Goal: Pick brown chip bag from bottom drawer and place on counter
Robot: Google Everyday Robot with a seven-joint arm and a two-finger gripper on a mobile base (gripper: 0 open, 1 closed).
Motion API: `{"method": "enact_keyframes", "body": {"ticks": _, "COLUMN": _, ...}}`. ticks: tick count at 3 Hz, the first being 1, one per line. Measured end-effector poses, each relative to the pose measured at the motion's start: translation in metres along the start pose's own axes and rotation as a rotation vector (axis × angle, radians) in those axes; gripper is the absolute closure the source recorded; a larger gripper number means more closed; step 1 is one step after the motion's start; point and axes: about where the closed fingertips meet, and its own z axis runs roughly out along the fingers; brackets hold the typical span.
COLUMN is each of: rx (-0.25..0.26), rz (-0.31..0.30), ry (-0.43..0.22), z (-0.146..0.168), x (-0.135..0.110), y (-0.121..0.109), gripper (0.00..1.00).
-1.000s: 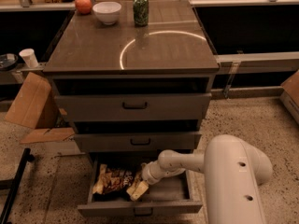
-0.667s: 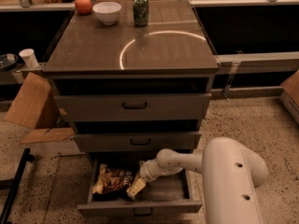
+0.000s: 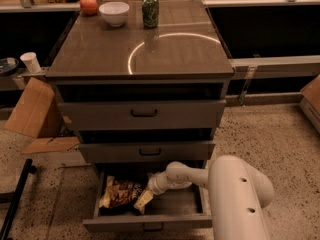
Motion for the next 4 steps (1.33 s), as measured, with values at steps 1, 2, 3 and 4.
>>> {"method": "enact_keyframes", "body": {"ticks": 1, "rx": -0.001, "rz": 0.021, "ry": 0.003, "z": 0.016, "x": 0.009, "y": -0.006, "gripper": 0.0}}
{"method": "enact_keyframes", "body": {"ticks": 2, "rx": -0.018, "rz": 0.029, "ry": 0.001, "z": 0.033, "x": 0.013, "y": -0.006, "gripper": 0.18}}
{"method": "enact_keyframes", "body": {"ticks": 3, "rx": -0.031, "rz": 0.021, "ry": -0.03, "z": 0.037, "x": 0.008, "y": -0.003, "gripper": 0.41}}
{"method": "enact_keyframes", "body": {"ticks": 4, "rx": -0.042, "rz": 0.002, "ry": -0.056, "z": 0.039, "x": 0.001, "y": 0.005, "gripper": 0.63}}
